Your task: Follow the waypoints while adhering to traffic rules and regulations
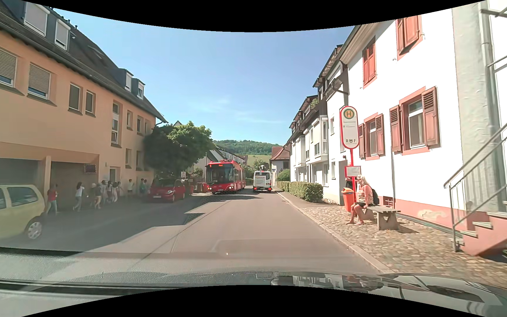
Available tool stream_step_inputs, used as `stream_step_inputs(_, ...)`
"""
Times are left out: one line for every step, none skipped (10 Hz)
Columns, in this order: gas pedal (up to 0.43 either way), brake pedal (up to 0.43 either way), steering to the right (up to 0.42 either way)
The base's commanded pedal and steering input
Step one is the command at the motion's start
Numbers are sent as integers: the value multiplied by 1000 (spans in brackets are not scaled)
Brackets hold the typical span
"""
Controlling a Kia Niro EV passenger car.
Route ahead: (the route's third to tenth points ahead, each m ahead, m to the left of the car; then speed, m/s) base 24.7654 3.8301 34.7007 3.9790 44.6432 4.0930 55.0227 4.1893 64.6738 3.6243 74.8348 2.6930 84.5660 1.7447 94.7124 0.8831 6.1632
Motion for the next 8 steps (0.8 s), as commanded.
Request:
stream_step_inputs(79,0,-5)
stream_step_inputs(79,0,-5)
stream_step_inputs(79,0,-5)
stream_step_inputs(79,0,-5)
stream_step_inputs(79,0,-5)
stream_step_inputs(79,0,-5)
stream_step_inputs(79,0,-5)
stream_step_inputs(79,0,-5)
